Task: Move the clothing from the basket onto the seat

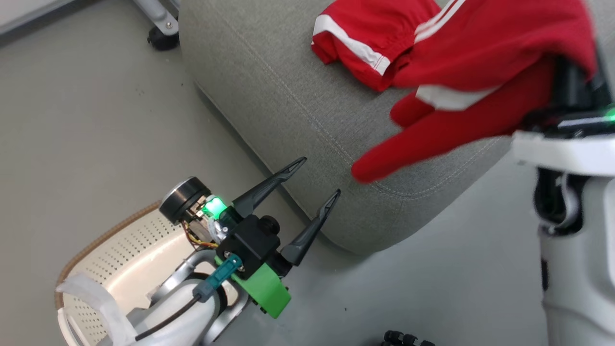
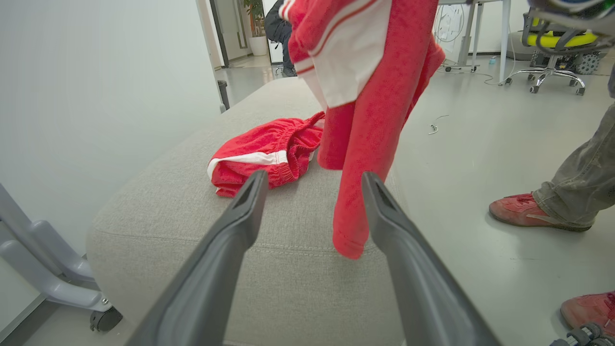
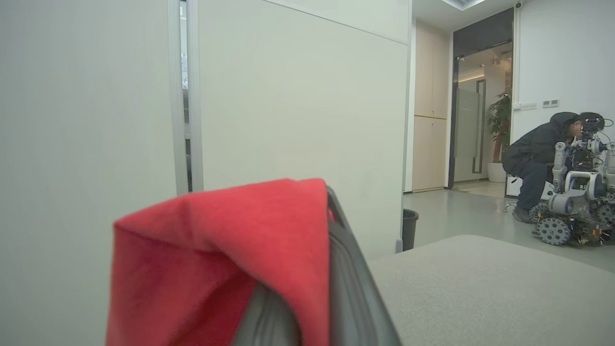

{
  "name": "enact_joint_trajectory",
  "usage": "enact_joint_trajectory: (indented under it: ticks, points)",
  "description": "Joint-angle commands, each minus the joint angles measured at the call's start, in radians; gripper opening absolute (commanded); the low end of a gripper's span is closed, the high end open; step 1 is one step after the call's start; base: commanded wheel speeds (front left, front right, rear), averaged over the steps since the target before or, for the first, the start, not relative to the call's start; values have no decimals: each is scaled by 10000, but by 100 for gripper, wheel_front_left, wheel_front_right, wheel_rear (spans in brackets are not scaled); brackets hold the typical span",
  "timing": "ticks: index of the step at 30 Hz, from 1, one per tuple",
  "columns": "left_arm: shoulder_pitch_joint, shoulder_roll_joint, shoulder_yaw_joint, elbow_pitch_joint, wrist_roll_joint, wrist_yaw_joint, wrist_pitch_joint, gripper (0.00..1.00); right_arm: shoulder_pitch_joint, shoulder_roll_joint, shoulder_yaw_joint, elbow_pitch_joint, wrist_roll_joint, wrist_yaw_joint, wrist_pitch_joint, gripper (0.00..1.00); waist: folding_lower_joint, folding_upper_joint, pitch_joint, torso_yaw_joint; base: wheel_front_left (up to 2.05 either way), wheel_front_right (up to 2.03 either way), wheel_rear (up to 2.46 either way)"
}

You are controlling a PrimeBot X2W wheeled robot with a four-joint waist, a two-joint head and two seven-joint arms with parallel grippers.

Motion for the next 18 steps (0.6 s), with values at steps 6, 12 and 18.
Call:
enact_joint_trajectory:
  ticks: [6, 12, 18]
  points:
    - [-486, 889, 236, -955, 97, -242, 241, 100, -3004, -9, -1364, 244, 25, -10, -34, 0, -1, 0, 3161, 1147, 0, 0, 0]
    - [-914, 1432, 80, -1658, 268, -471, 475, 100, -5173, -11, -2163, 1109, -203, -10, -34, 0, -1, 0, 4378, 1403, 0, 0, 0]
    - [-1214, 1939, -475, -2105, 474, -662, 684, 100, -6302, -56, -3022, 1990, -537, -12, -34, 0, -1, 0, 5239, 1527, 0, 0, 0]
